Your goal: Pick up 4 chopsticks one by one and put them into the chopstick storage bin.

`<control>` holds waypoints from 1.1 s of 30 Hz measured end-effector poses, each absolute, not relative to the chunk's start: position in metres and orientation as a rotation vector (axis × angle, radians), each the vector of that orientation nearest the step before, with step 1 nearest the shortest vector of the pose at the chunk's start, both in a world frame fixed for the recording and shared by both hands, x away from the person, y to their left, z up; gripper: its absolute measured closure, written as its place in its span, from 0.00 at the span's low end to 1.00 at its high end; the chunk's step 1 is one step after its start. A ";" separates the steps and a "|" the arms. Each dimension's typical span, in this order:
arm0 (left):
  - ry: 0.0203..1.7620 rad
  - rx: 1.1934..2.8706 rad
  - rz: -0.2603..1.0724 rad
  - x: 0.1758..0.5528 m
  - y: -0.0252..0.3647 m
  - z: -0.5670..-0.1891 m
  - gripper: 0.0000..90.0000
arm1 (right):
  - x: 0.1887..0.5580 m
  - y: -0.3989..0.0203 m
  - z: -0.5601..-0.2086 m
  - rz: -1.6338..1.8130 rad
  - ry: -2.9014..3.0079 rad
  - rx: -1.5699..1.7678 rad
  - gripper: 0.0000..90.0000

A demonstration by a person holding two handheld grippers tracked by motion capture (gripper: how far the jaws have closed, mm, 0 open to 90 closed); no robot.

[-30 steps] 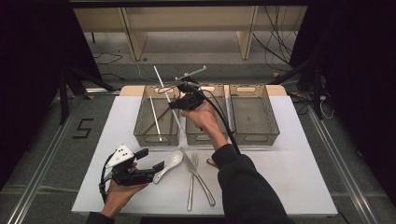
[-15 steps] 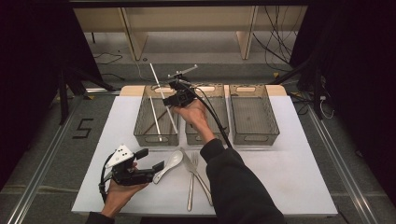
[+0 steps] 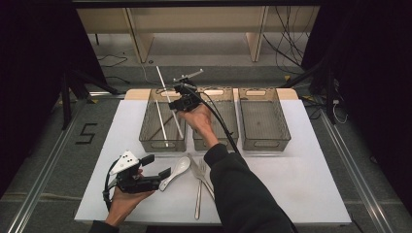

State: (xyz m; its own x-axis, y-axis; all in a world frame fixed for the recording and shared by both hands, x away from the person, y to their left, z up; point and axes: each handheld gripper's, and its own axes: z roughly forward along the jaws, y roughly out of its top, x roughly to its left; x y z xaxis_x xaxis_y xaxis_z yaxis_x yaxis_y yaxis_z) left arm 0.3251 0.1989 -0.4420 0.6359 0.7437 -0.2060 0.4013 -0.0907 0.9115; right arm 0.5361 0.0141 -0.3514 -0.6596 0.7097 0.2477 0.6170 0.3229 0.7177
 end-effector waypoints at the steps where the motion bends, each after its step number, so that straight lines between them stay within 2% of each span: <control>1: 0.941 1.709 0.372 0.325 0.199 -0.442 0.18 | 0.537 0.014 -0.352 1.254 2.463 1.242 0.95; 33: 0.936 1.717 0.370 0.325 0.198 -0.442 0.18 | 0.538 0.029 -0.385 1.095 2.516 1.248 0.93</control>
State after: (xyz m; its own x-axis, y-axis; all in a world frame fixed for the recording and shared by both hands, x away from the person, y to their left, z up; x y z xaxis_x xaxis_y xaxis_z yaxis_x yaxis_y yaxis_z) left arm 0.3251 0.1984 -0.4420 0.6402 0.7406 -0.2041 0.4013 -0.0958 0.9109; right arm 0.5375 0.0288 -0.3854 -0.6504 0.7344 0.1940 0.6423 0.3955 0.6565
